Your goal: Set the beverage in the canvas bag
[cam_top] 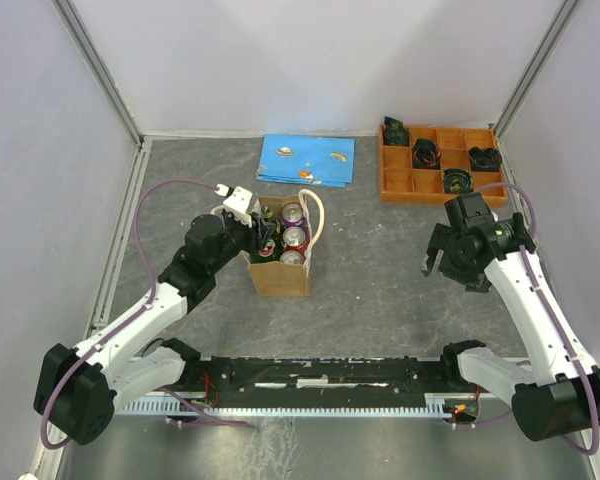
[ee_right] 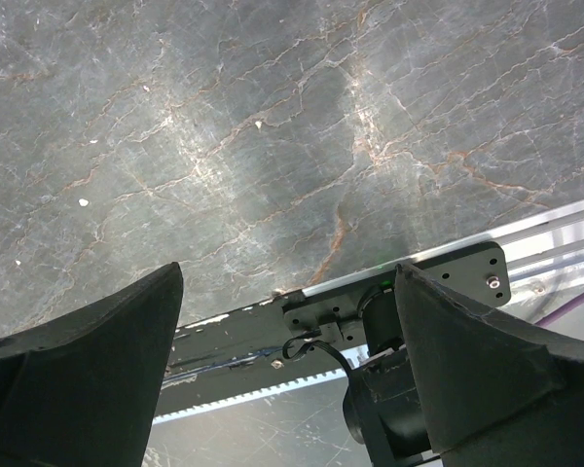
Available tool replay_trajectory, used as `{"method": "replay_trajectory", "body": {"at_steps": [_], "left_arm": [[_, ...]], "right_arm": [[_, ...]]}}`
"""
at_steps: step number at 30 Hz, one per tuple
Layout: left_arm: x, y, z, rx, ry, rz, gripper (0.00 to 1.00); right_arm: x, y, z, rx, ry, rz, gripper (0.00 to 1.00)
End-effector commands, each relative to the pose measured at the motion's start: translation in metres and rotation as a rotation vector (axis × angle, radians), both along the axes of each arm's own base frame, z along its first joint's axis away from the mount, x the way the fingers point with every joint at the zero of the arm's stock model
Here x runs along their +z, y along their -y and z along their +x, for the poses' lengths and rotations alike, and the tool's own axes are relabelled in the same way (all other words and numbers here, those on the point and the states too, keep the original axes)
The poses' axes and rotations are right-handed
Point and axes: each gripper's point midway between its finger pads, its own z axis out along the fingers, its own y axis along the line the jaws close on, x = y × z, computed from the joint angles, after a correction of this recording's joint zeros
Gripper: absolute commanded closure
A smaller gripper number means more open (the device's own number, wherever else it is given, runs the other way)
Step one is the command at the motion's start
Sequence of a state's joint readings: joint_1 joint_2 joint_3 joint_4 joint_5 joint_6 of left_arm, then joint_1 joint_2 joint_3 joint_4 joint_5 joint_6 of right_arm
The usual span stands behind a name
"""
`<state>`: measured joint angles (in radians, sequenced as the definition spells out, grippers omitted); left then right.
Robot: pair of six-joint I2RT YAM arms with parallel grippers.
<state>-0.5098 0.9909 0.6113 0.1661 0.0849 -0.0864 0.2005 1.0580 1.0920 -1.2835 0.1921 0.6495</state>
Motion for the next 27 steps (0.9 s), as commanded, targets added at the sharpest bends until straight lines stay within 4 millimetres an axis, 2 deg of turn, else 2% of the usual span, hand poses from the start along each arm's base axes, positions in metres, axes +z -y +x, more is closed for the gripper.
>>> {"method": "replay_trajectory", "body": {"at_steps": [1,11,27], "left_arm": [[0.053,0.006,0.013,0.016,0.162,-0.159,0.97],[0.018,0.007,0.009,0.002,0.145,-0.142,0.97],[-0.018,0.025,-0.029,-0.188,0.137,-0.034,0.97]], "right_arm": [[0.012,0.001,0.01,-0.003,0.037,-0.003,0.02],[0.013,0.0,0.011,0.0,0.024,-0.003,0.02],[0.009,-0.003,0.014,0.0,0.02,0.009,0.02]]}}
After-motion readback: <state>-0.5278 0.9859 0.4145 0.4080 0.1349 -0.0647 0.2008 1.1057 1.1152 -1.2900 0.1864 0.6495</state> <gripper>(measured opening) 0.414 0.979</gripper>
